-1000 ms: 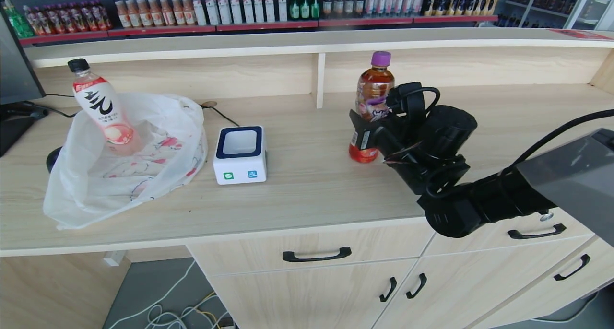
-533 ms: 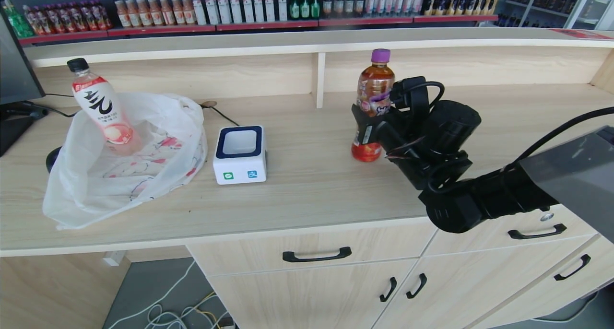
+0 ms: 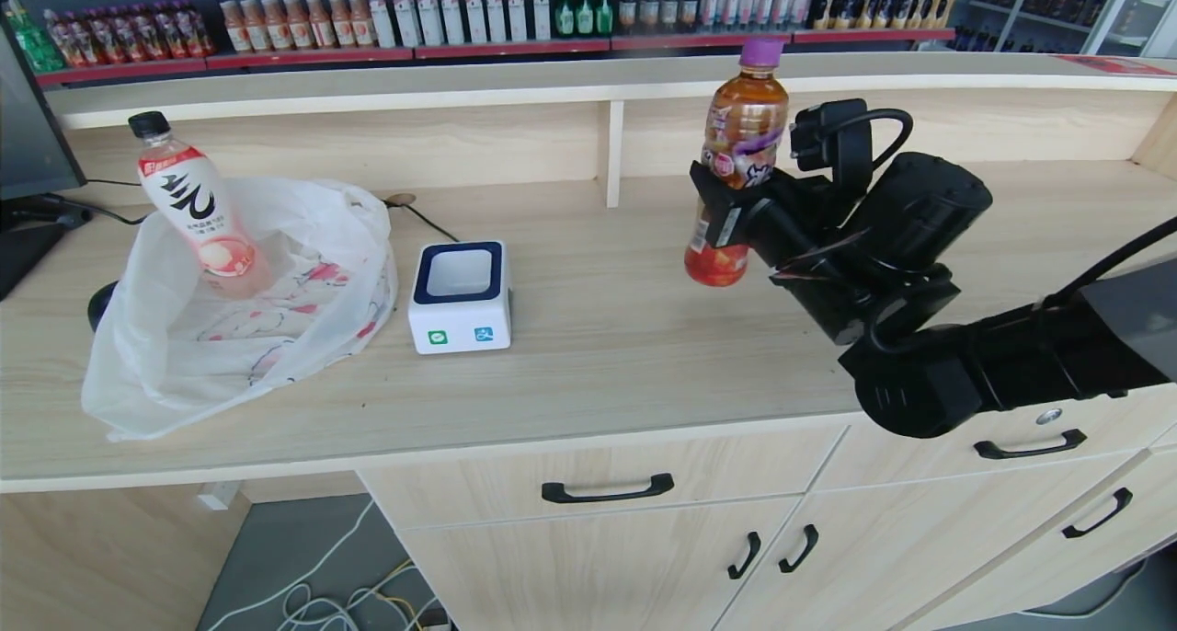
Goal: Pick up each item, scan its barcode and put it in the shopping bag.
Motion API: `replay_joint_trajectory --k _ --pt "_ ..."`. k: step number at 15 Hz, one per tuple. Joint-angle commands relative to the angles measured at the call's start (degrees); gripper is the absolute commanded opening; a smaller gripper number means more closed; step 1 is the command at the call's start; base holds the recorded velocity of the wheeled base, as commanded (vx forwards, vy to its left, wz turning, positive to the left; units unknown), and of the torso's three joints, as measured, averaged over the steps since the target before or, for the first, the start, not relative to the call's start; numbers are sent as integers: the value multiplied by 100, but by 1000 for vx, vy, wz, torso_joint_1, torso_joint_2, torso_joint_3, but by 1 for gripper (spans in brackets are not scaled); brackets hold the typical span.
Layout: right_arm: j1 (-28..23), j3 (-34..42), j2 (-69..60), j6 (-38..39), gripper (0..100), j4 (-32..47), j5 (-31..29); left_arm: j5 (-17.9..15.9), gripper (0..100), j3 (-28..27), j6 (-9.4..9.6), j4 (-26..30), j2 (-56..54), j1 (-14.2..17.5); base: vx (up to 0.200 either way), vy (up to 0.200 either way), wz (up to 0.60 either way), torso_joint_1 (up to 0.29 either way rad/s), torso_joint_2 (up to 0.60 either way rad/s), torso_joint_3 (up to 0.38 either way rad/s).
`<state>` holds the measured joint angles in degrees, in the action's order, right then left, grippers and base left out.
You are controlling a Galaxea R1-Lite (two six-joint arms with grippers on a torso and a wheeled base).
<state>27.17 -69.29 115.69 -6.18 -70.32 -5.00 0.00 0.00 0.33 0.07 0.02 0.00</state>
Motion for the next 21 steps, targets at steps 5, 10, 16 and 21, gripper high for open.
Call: replay_joint_trajectory --k 5,10,16,21 --pt "51 1744 -1347 170 0 -413 25 0 100 0 2 1 -2 0 0 0 0 0 0 0" --pt "447 3352 -2314 -50 0 -1081 -19 0 100 0 2 1 -2 0 0 0 0 0 0 0" --pt "658 5004 -3711 -384 0 -1116 -19 0 100 0 2 1 -2 0 0 0 0 0 0 0" --pt "798 5611 -4168 -437 0 -1116 -10 0 100 0 2 1 6 0 0 0 0 0 0 0"
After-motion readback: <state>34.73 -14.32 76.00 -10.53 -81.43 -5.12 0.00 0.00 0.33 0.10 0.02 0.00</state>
